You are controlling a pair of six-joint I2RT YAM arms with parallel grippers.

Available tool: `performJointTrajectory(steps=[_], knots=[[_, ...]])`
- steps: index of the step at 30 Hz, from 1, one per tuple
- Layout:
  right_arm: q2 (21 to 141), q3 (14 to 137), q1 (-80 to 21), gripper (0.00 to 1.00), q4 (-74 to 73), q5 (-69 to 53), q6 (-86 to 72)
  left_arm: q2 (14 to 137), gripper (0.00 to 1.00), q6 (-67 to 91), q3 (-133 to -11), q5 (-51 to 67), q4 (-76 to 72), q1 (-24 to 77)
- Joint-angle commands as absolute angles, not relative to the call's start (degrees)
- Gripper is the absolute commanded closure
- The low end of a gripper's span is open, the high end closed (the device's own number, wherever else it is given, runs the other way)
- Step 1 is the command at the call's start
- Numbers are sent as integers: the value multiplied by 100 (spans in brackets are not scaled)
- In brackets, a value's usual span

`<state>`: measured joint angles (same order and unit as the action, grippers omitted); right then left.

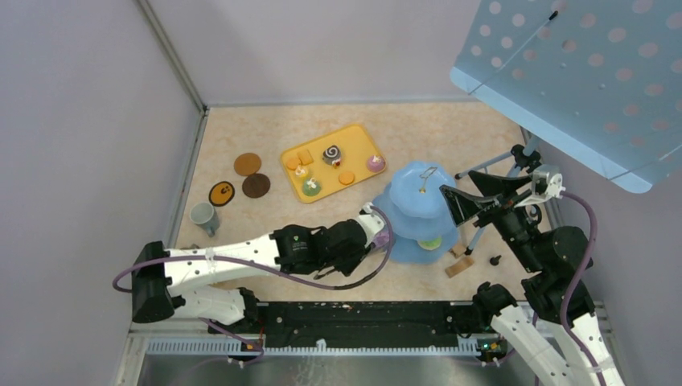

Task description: Serve the afternoon tea

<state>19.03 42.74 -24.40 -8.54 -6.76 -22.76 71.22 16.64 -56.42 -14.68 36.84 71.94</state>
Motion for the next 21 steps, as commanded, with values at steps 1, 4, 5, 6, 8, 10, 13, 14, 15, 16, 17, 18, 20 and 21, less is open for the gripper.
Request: performJointTrajectory(steps=[1, 4, 5, 6, 8, 10, 13, 14, 15, 16, 17, 18, 20, 21], knots=[[1881, 4287, -2392, 2, -677, -684, -2357, 7004, 67, 1674, -5488, -1682, 2485, 7189], [1881, 4326, -2391, 2, -709, -691, -2362, 7376, 66, 1541, -5605, -1603, 2226, 7189], [1881, 4337, -2398, 2, -726, -682, -2367, 7523, 65, 1527, -5694, -1592, 2223, 7189], [1879, 4346, -2392, 2, -736, -680, -2357, 7658, 64, 1562, -5789, -1614, 2251, 7189], [1861, 4351, -2391, 2, -760, -671, -2359, 7880, 62, 1499, -5931, -1495, 2251, 7189], [1855, 4351, -2396, 2, -779, -670, -2364, 8006, 59, 1447, -5992, -1469, 2236, 7187], [1827, 4343, -2398, 2, -795, -658, -2357, 8059, 54, 1377, -5973, -1487, 2202, 7189], [1813, 4334, -2393, 2, -796, -657, -2353, 8059, 52, 1372, -5957, -1524, 2187, 7189], [1812, 4325, -2393, 2, -793, -647, -2353, 8047, 49, 1367, -5945, -1569, 2168, 7189], [1805, 4310, -2392, 2, -790, -642, -2350, 8036, 47, 1358, -5934, -1577, 2155, 7185], [1810, 4300, -2391, 2, -772, -642, -2355, 8027, 42, 1346, -5933, -1567, 2143, 7181], [1812, 4290, -2391, 2, -756, -642, -2355, 8019, 41, 1342, -5937, -1555, 2143, 7181], [1822, 4273, -2391, 2, -730, -652, -2359, 7965, 38, 1353, -5922, -1517, 2125, 7181], [1822, 4264, -2396, 2, -717, -656, -2354, 7931, 37, 1347, -5904, -1486, 2111, 7181]])
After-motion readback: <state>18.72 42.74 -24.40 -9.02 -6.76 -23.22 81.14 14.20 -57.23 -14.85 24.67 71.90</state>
